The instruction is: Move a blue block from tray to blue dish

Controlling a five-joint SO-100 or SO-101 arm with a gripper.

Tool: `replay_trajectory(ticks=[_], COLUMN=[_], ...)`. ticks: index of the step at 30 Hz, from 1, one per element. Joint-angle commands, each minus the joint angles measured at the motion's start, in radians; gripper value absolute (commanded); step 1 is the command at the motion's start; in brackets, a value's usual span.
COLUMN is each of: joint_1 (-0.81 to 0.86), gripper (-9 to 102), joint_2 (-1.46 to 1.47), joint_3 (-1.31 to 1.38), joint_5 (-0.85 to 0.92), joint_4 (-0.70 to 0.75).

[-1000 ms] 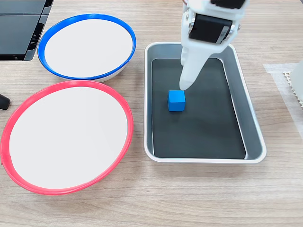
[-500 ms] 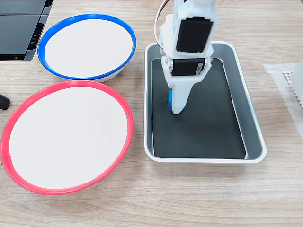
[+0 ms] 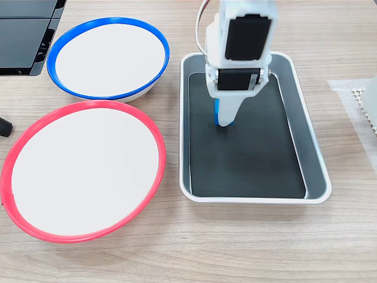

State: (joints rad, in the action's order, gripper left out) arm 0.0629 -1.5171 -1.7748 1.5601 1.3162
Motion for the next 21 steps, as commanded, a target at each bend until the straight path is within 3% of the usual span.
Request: replay_trajectory(ticks=[1,4,10,15,21], joint_1=[-0.006,-0.011,0.048,0.132,0.21], gripper=[0,0,0,0,0], joint_2=[-0.106,-0.143,-0.077,0.009,0.063], joint_3=[0.144,0.301,0.669,0.749,0.509], joint_5=[-0.083,-0.206,-0.365,-0.417,-0.367], joint_4=[0.164,0.245,0.262,0.074,-0.219])
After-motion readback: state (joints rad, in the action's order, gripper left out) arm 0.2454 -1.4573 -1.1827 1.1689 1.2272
